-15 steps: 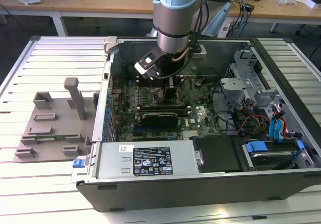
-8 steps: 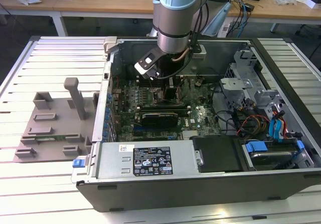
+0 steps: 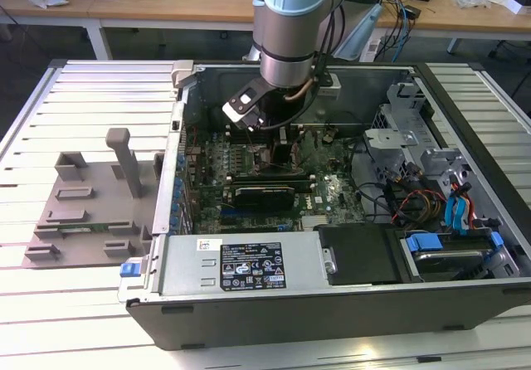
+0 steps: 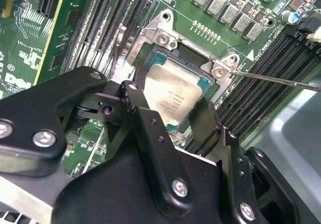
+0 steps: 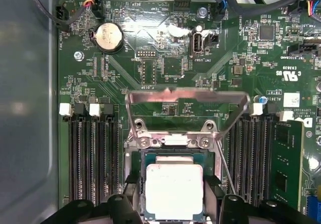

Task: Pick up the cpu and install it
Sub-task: 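Place the cpu into insertion slot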

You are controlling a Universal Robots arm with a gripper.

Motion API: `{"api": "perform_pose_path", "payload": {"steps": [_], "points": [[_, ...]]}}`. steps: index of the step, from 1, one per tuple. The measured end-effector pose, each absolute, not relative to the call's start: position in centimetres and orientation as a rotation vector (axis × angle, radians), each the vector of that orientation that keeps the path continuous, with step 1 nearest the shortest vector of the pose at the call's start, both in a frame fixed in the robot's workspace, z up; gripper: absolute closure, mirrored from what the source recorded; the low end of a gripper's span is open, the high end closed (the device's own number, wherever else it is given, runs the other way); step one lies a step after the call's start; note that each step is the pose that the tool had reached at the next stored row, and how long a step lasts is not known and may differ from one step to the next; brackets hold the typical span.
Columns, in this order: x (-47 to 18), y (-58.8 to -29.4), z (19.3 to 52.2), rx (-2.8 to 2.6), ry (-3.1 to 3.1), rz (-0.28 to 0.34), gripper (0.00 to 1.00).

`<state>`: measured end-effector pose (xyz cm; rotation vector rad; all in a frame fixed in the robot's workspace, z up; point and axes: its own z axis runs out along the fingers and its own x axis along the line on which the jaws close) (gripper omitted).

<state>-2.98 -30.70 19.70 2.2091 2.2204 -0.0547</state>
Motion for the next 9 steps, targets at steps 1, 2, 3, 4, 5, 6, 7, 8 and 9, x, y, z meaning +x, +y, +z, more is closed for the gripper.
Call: {"api": "perform_pose_path", "payload": {"steps": [1,2,3,4,5,6,7,8,9], "points": [[-2.97,-30.67,19.74,2.209,2.220,-0.055,0.38],[-2.98,-30.67,20.34,2.209,2.220,-0.054,0.38],[-2.98,-30.67,20.54,2.209,2.220,-0.054,0.38],[-2.97,-30.67,20.55,2.209,2.220,-0.054,0.38],[-2.98,-30.67,20.59,2.209,2.220,-0.054,0.38],[-2.98,-30.67,20.65,2.209,2.220,-0.054,0.38],[-2.97,-30.66,20.67,2.209,2.221,-0.054,0.53],[-2.97,-30.66,20.70,2.209,2.221,-0.054,0.59],[-2.97,-30.66,20.71,2.209,2.220,-0.054,0.65]]}}
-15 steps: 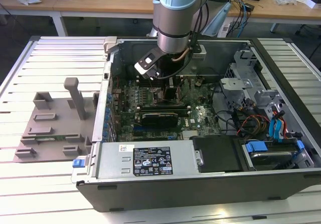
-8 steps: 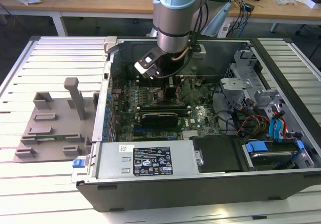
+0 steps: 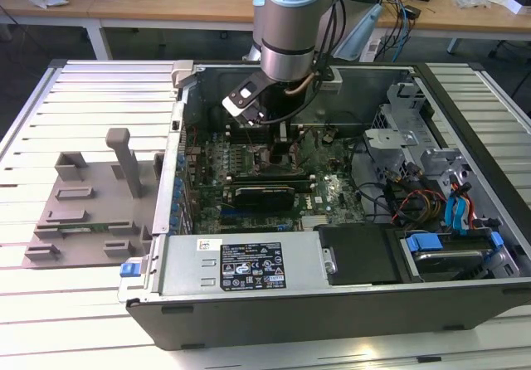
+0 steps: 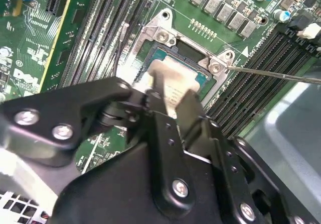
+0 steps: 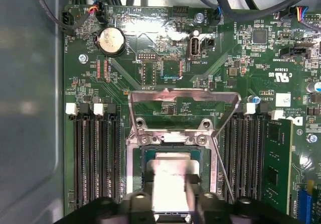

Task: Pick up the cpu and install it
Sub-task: 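Place the cpu into insertion slot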

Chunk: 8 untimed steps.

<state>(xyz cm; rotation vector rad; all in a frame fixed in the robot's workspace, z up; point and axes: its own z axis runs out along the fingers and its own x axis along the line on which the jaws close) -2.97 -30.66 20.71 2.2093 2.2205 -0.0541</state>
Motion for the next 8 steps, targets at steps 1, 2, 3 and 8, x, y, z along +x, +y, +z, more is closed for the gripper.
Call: {"api": "perform_pose_path", "payload": {"steps": [1,2,3,8], "points": [[-2.98,-30.66,20.71,2.209,2.220,-0.054,0.65],[-2.98,-30.68,20.72,2.209,2.220,-0.054,0.71],[-2.98,-30.79,20.72,2.209,2.220,-0.054,0.83],[-3.24,-31.43,20.71,2.219,2.230,-0.033,0.89]]}}
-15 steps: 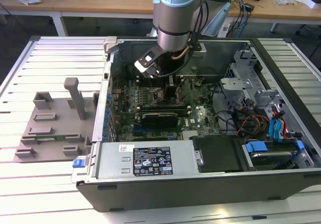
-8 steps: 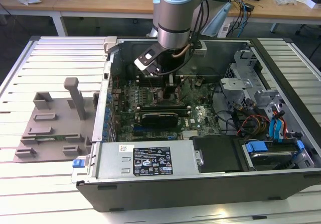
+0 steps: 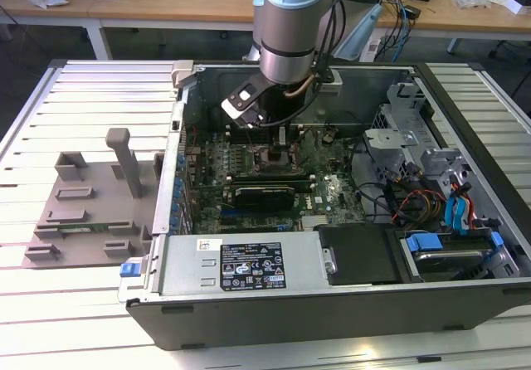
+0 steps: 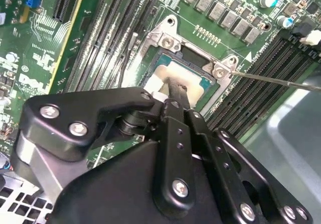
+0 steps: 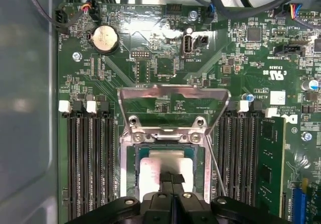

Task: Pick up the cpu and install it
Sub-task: 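Place the cpu into insertion slot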

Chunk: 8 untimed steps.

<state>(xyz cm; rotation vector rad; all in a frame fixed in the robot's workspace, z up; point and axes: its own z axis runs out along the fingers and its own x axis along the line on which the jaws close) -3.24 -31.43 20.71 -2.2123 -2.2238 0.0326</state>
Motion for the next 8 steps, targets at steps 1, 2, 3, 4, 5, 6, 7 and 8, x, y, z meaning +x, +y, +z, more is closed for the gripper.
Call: {"api": "perform_pose_path", "payload": {"steps": [1,2,3,4,5,6,7,8], "points": [[-3.24,-31.46,20.66,-2.206,-2.218,0.019,0.89],[-3.24,-31.46,20.56,-2.203,-2.215,0.013,0.89],[-3.22,-31.47,20.50,-2.203,-2.215,0.013,0.89],[-3.15,-31.47,20.47,-2.203,-2.215,0.013,0.89],[-2.94,-31.46,20.42,-2.203,-2.215,0.013,0.89],[-2.68,-31.47,20.37,-2.203,-2.215,0.014,0.89],[-2.46,-31.47,20.34,-2.203,-2.215,0.015,0.89],[-2.38,-31.46,20.32,-2.203,-2.215,0.014,0.89]]}}
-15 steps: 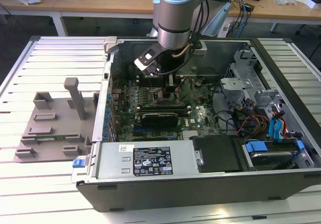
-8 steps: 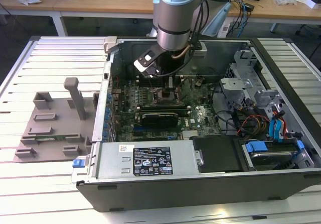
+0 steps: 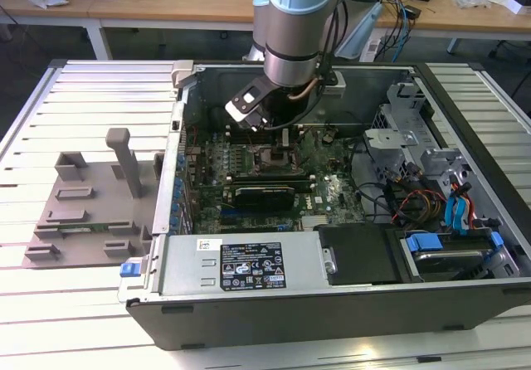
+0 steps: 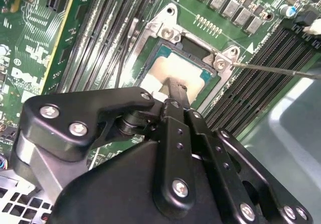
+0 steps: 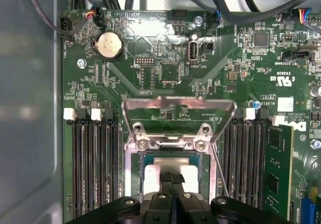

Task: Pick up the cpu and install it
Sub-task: 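Place the cpu into insertion slot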

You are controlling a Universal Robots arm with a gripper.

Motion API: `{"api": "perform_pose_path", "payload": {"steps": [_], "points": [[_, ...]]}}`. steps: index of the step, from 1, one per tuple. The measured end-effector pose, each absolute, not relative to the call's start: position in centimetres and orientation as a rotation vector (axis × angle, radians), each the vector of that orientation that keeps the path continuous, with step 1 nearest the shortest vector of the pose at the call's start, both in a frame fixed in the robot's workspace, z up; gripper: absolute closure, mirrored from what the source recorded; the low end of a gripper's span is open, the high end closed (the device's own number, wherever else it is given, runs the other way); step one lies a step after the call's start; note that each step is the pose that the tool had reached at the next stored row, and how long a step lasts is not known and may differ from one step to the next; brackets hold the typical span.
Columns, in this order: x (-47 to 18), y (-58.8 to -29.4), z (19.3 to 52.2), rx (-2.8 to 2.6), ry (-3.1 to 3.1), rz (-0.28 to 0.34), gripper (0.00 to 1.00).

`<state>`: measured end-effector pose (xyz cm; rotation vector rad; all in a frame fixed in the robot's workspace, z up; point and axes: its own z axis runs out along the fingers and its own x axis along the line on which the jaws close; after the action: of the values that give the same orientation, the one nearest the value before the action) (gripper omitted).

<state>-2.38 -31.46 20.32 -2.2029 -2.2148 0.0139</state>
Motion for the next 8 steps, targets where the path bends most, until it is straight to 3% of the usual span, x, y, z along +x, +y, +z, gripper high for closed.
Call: {"api": "perform_pose_path", "payload": {"steps": [8], "points": [[-2.2,-31.5,22.4,-2.204,-2.215,0.015,0.89]]}}
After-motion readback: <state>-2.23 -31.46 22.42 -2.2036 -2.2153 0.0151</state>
